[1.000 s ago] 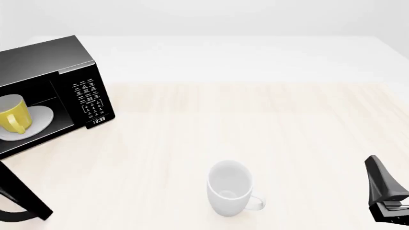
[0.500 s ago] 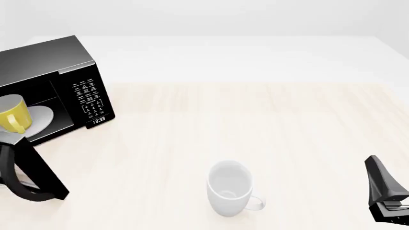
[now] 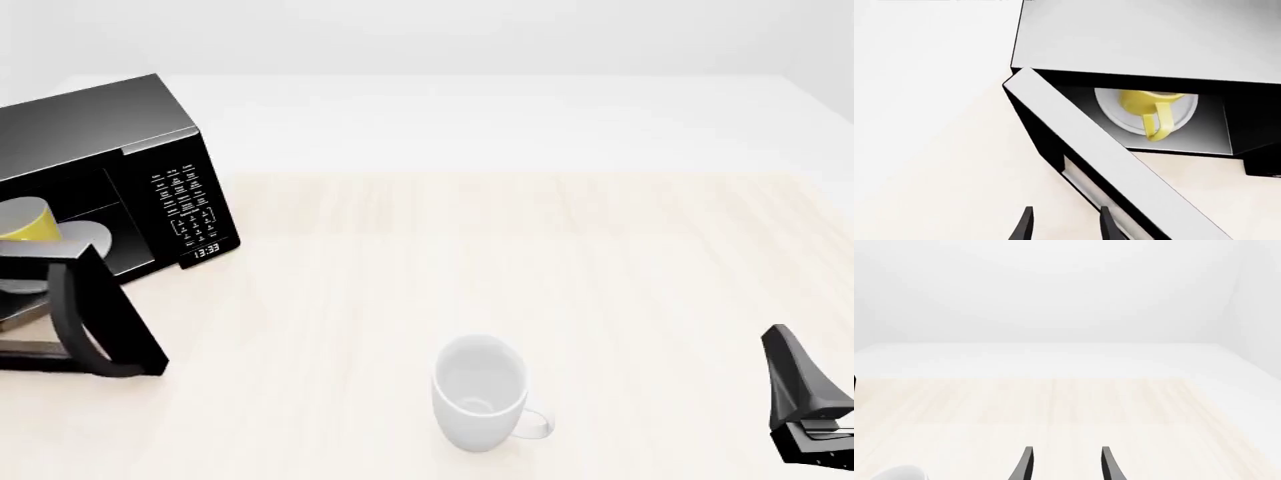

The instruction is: Put the yellow and white mug in the microwave and close it.

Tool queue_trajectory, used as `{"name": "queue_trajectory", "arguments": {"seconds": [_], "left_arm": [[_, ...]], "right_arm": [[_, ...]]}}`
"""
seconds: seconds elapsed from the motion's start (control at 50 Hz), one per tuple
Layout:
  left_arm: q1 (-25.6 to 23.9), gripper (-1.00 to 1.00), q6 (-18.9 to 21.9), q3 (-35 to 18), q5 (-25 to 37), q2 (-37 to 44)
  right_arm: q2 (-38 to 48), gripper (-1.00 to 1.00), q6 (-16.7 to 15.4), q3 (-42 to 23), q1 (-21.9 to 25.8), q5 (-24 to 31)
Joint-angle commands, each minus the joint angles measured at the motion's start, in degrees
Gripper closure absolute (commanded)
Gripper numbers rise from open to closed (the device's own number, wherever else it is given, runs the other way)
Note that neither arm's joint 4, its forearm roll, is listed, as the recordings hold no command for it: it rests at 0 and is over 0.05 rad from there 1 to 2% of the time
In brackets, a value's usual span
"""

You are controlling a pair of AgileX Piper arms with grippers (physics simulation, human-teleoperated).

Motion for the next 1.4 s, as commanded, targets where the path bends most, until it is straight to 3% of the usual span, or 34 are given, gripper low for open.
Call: {"name": "queue_trajectory", "arguments": {"seconds": [0.02, 1.4], "left_arm": [[-2.02, -1.00, -2.84, 0.49, 0.35, -0.92], [-11.18, -1.00, -5.50, -0.75, 1.80, -4.51]], "right_arm": [[-0.14, -1.00, 0.00, 0.07, 0.00, 0.03], [-0.13, -1.00, -0.02, 0.07, 0.00, 0.03]]}}
